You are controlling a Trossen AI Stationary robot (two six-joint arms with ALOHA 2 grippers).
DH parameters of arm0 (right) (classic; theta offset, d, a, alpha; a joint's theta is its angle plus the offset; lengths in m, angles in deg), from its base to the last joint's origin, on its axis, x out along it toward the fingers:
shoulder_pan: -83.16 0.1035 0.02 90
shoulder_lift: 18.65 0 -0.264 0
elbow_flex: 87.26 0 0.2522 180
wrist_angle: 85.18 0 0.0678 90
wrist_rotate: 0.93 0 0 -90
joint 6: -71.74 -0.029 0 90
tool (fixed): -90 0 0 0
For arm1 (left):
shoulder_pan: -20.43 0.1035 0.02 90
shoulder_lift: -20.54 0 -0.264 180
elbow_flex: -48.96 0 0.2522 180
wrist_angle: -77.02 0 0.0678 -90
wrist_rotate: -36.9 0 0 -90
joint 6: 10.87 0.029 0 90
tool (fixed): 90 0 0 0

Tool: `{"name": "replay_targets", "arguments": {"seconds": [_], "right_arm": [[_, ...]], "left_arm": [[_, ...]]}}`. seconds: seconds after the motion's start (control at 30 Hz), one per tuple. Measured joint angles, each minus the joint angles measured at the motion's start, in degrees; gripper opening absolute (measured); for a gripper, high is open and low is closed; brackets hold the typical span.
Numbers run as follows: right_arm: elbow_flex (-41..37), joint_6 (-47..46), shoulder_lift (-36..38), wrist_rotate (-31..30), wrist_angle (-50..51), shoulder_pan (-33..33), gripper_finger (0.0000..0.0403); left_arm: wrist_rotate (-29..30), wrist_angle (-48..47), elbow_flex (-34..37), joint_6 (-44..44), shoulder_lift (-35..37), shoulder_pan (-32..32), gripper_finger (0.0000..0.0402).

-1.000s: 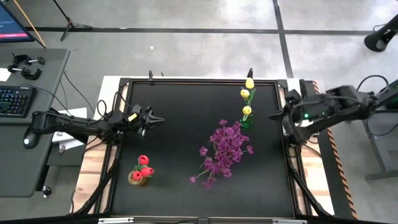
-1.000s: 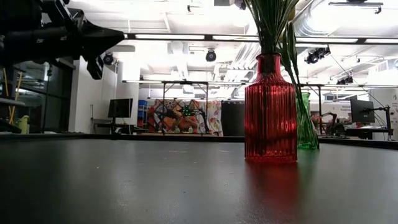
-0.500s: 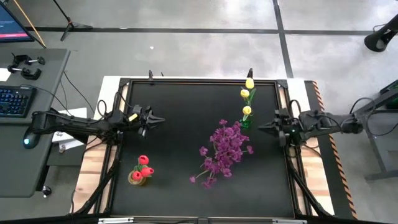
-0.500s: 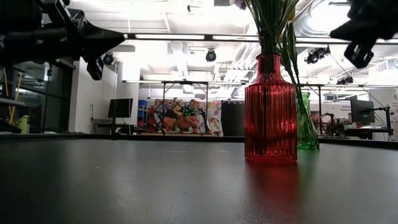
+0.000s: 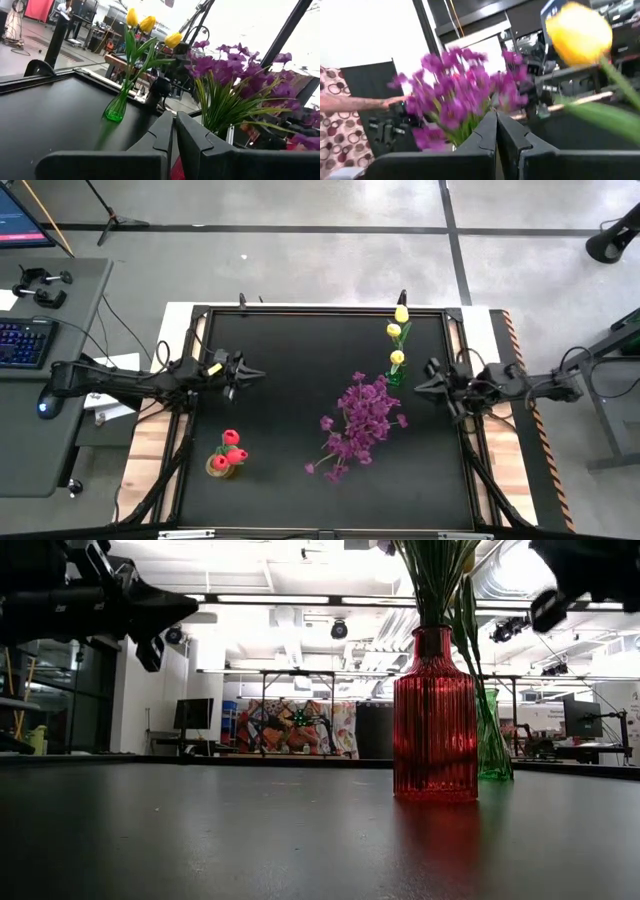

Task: Sort flowers into vase by color
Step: Return to Home Position

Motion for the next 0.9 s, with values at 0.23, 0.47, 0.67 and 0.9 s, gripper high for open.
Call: {"name": "replay_targets", "arguments": {"seconds": [0.23,0.47,0.67,0.9], "right_arm": [[-5.6,-0.7,-0.5,0.1,-3.0,0.0,0.0],[-5.7,-7.0,-0.5,-5.3,7.9,0.0,0.0],[-5.6,-6.0,-1.2,-4.6,12.3,0.0,0.0],[-5.6,-5.8,-1.4,-4.9,12.3,0.0,0.0]], "left_arm": [[0.0,-7.7,-0.1,0.0,1.7,0.0,0.0012],[0.0,-28.5,0.0,0.0,10.4,0.0,0.0012],[2.8,-43.2,0.0,0.2,19.6,-0.2,0.0012],[4.1,-44.4,0.0,0.0,29.9,-0.2,0.0012]]}}
